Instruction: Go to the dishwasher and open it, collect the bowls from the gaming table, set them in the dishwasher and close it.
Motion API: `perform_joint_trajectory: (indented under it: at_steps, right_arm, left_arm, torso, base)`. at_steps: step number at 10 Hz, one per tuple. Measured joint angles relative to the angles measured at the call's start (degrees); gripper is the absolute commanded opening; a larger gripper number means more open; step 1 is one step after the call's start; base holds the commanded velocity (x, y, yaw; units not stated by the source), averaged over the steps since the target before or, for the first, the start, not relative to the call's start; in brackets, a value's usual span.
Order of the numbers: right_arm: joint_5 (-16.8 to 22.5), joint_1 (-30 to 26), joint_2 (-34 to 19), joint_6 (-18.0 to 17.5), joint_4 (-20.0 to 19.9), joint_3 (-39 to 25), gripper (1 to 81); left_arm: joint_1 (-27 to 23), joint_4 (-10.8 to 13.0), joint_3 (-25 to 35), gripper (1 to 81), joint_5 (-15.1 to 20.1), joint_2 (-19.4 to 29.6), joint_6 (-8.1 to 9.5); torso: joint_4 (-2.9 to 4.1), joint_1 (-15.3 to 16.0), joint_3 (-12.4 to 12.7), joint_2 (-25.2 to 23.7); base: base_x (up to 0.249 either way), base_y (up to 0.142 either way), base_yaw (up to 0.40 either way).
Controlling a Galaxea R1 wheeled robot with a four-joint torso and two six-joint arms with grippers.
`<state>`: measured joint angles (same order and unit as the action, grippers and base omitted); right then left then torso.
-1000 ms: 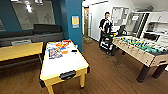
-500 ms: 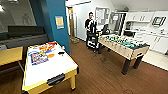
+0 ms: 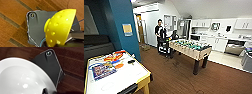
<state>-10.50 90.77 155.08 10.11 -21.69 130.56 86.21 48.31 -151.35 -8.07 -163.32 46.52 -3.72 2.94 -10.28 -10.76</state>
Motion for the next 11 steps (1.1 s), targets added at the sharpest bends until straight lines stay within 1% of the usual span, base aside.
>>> perform_joint_trajectory:
  at_steps: [11]
  right_arm:
    - [0.0, 0.0, 1.6, 0.0, 0.0, 2.5, 1.0]
  left_arm:
    - [0.5, 0.1, -0.2, 1.0, 0.3, 0.0, -0.46]
  torso:
    - [0.00, 0.0, -0.2, 0.0]
  base:
    - [0.000, 0.000, -0.400]
